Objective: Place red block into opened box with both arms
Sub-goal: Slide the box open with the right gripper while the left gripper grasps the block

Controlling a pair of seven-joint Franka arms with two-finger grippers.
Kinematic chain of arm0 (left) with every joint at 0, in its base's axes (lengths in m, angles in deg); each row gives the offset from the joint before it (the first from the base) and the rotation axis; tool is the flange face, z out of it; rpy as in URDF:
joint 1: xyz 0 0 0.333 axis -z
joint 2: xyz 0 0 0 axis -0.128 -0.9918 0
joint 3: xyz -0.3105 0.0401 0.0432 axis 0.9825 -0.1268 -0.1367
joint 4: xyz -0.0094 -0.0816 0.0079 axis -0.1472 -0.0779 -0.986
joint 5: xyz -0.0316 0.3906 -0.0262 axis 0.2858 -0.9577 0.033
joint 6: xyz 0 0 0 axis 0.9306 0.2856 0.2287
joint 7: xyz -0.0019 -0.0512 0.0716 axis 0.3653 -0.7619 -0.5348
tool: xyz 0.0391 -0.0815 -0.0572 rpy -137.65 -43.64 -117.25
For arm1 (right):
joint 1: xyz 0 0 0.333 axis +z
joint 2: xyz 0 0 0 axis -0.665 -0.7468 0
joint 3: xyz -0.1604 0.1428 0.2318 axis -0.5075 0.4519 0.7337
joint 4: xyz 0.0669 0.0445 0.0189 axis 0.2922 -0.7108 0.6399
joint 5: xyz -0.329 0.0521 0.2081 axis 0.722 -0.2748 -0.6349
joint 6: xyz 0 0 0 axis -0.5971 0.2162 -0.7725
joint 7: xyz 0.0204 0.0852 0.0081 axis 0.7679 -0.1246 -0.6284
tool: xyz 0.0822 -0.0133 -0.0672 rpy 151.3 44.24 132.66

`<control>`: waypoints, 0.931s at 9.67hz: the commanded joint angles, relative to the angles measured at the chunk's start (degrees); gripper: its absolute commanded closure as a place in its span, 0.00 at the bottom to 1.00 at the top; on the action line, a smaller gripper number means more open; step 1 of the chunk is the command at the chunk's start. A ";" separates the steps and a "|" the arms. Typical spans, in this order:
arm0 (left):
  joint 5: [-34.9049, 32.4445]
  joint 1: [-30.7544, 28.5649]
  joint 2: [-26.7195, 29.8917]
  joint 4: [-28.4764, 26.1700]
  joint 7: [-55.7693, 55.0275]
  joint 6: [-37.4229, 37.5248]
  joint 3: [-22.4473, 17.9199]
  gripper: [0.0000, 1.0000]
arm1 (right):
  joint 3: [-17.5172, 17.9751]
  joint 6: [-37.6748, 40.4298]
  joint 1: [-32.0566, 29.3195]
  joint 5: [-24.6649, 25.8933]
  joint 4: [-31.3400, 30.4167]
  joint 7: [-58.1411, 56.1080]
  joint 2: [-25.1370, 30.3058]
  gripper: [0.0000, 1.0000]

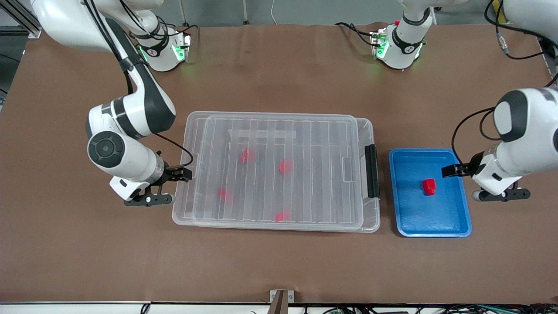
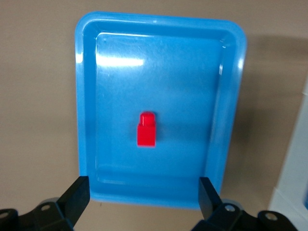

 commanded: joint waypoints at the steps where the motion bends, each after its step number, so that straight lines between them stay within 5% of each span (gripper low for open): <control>1: -0.37 0.18 -4.18 -5.67 0.42 -9.02 -0.93 0.00 | 0.41 -1.22 0.11 1.64 -1.81 1.16 0.52 0.00; 9: 1.65 0.44 -12.28 -8.76 -0.37 -19.15 -1.02 0.02 | 0.41 -0.87 -3.57 8.50 -1.81 -3.31 -0.28 0.00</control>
